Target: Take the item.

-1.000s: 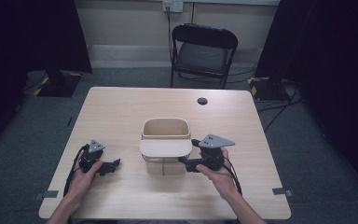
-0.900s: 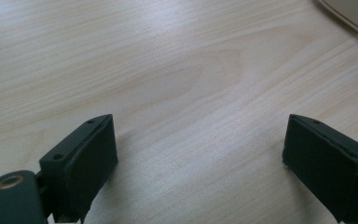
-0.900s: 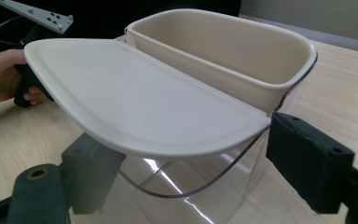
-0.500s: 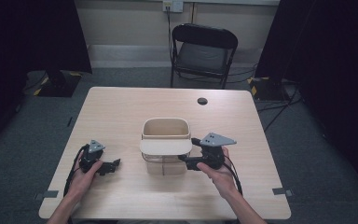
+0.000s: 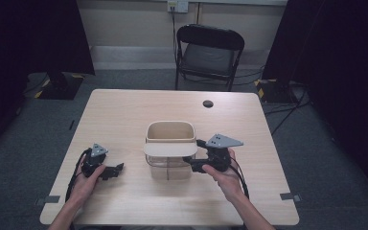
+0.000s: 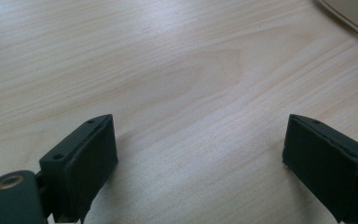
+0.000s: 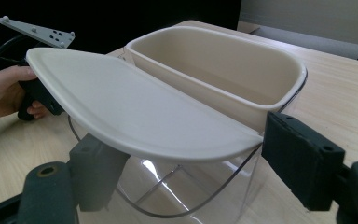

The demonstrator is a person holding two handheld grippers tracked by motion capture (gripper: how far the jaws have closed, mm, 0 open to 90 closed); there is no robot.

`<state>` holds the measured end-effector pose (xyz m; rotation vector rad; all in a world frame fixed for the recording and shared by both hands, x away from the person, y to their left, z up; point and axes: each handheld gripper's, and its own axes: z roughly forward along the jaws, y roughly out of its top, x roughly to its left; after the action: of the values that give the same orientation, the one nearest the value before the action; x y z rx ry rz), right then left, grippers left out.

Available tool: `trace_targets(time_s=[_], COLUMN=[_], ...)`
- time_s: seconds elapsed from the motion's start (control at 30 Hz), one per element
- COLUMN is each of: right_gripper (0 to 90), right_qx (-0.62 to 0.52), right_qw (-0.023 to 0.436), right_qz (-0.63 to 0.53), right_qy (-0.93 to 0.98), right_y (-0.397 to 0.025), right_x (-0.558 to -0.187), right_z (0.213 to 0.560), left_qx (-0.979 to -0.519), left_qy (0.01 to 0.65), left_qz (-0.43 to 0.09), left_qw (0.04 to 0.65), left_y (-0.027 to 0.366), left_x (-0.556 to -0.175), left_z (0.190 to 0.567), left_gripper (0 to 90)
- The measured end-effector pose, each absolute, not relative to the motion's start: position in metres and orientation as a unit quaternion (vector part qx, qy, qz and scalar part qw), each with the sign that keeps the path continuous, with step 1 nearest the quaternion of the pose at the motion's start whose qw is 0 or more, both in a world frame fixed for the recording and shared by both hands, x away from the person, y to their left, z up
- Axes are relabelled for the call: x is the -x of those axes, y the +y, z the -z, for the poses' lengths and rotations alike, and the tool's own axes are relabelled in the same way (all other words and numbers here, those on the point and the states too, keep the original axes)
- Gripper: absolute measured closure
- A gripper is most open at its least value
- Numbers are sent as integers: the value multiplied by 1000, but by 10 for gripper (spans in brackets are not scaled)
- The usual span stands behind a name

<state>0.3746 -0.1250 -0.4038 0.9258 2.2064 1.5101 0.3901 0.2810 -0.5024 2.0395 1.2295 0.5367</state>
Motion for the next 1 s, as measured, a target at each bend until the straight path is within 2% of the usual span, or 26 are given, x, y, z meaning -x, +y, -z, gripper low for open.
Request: trace_targets(time_s=[1.0], right_gripper=[236], right_qx=[-323], right_qw=[159], right_qz=[-528], right_qy=[769], right_y=[-124], right_x=[-376], right_z=[400], left_qx=[-785], left_qy=[473], left_qz=[-207], left_qw=[343], left_y=[281], left_x=[-390], left_z=[502], left_gripper=[93])
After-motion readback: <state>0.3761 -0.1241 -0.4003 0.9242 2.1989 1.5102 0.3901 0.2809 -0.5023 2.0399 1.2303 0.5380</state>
